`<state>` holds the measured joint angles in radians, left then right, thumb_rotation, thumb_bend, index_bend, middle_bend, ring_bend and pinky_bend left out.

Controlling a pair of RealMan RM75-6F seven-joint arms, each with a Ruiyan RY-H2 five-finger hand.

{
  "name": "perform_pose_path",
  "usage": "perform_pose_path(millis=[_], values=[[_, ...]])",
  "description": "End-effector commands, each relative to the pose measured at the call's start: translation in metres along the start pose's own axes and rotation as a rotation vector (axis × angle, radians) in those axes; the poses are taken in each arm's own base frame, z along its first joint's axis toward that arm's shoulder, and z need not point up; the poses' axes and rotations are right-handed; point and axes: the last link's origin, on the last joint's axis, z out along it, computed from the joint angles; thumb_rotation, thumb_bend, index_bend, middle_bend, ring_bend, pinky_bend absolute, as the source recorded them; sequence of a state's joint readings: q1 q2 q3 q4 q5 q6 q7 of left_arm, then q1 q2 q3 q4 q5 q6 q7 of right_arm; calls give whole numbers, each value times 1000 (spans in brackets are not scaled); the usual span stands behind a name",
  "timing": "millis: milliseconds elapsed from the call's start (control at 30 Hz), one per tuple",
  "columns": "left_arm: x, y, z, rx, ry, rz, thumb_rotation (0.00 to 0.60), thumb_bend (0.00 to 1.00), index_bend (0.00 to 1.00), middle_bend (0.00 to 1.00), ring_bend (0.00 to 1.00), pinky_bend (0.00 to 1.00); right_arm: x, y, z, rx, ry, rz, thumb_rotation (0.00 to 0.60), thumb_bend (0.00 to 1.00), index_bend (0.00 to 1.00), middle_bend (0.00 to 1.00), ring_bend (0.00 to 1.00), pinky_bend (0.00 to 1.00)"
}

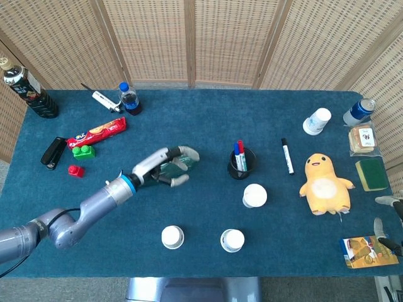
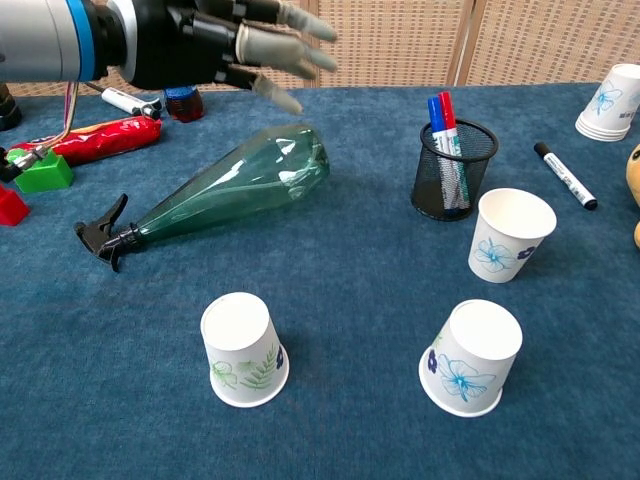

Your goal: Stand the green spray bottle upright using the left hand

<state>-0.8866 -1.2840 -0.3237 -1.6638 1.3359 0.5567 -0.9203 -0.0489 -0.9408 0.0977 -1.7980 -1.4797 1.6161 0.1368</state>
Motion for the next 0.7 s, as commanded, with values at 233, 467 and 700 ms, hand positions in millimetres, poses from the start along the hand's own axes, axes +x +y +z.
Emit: perform_pose_path(millis=[233, 467, 700], values=[[-30, -27, 11, 116, -131, 89, 562, 428, 233, 258, 157, 307, 1, 5, -4, -13, 4, 3, 600, 507, 335, 352, 159, 239], [-32, -54, 30, 203, -122, 79, 561, 428, 233, 258, 157, 307, 3, 6, -6, -15, 10, 6, 600, 506, 335, 352, 160, 239], [-30, -76, 55, 267, -69, 32, 559, 429, 232, 259, 156, 301, 2, 7, -9, -19, 6, 11, 600, 507, 342, 352, 165, 238]])
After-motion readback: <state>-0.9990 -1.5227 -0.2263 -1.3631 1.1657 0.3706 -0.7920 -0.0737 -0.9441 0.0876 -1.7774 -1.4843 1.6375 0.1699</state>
